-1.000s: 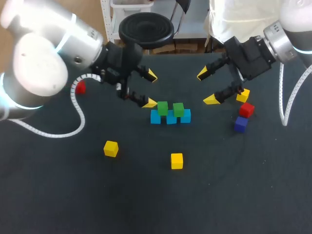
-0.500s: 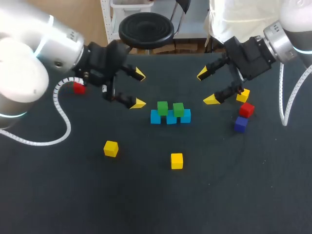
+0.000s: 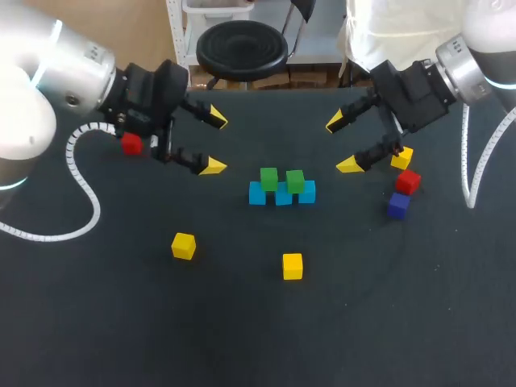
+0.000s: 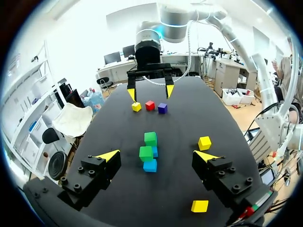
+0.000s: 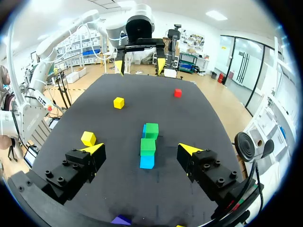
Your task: Place the blue cubes, place green cubes on the blue cubes, place the yellow cubes on the green cubes, then place the red cubes on the yellow cubes, and place purple cube on the red cubes.
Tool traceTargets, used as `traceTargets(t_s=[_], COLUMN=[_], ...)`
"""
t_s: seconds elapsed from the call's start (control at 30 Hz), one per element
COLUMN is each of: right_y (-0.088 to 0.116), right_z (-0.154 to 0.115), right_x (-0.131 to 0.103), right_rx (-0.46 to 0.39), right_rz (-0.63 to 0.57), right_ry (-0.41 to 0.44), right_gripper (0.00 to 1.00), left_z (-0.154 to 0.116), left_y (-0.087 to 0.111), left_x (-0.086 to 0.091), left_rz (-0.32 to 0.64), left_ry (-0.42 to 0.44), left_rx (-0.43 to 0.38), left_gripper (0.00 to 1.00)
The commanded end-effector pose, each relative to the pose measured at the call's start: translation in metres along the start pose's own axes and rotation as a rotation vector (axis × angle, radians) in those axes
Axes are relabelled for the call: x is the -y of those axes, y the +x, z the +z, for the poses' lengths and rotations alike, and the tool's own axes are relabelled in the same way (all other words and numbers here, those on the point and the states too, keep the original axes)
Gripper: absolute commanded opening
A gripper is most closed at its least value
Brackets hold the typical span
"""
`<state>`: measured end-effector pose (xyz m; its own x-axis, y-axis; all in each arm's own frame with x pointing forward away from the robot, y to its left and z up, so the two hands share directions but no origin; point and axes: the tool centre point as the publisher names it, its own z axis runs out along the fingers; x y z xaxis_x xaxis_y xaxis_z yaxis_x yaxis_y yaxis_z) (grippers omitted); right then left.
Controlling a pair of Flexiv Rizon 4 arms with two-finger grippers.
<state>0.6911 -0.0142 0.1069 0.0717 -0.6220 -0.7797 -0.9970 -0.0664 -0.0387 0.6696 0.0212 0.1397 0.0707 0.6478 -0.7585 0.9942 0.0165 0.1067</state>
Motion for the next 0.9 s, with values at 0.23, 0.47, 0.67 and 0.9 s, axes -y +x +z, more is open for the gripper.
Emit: traceTargets(t_s=[0.23,0.47,0.67,0.9], right_y=[0.0,0.0,0.0,-0.006], right_z=[0.0,0.0,0.0,-0.001], right_x=[0.0,0.0,0.0,-0.057], right_rx=[-0.001,-0.001,-0.001,-0.048], right_rz=[0.001,0.001,0.001,0.14], right_ry=[0.001,0.001,0.001,0.058], right_gripper=[1.0,1.0,1.0,1.0], left_z=[0.0,0.0,0.0,0.0], left_y=[0.001,0.001,0.001,0.001], left_x=[0.001,0.001,0.001,0.001], left_rz=[0.002,0.002,0.002,0.002], left_ry=[-0.001,-0.001,-0.001,-0.001], left_rx=[0.003,0.003,0.003,0.003], left_gripper=[1.0,1.0,1.0,1.0])
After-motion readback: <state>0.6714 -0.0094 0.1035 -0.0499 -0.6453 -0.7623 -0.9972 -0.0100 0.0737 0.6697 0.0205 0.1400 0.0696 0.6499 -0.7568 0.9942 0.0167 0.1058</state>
